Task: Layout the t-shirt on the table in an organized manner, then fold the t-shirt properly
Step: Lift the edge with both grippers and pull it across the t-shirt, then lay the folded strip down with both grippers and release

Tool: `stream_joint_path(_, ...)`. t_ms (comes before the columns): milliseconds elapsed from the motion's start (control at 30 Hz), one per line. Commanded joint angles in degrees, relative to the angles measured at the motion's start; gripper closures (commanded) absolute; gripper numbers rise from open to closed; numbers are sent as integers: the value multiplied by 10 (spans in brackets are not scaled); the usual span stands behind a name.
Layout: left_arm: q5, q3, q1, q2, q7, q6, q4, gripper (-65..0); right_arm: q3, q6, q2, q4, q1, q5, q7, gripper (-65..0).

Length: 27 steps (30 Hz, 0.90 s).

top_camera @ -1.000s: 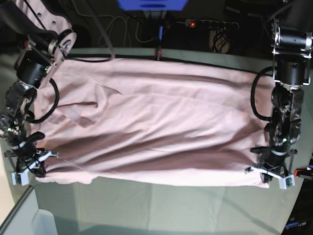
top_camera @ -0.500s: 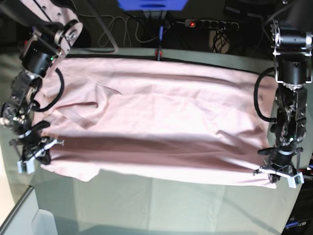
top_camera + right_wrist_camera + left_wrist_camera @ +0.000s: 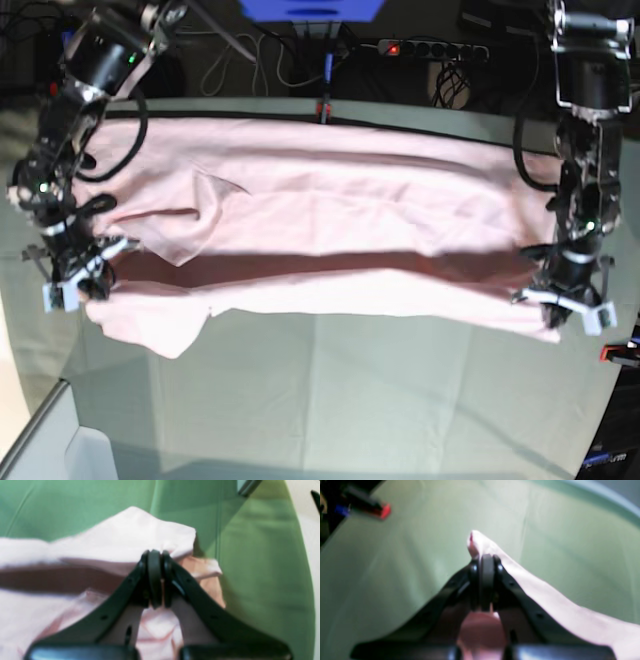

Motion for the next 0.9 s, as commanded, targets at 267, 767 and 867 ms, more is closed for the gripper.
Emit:
stream_joint_path(267, 1, -61, 81, -11, -21, 1, 63, -1, 2, -1, 3, 26, -65, 10, 12, 0)
stream_joint_path(767, 1, -63, 158, 5, -24, 1, 102, -1, 2, -1, 2, 102, -183, 83, 12, 0)
stream_joint_path(867, 1, -63, 168, 5, -25, 1, 101, -1, 2, -1, 4, 100, -201, 106, 12, 0)
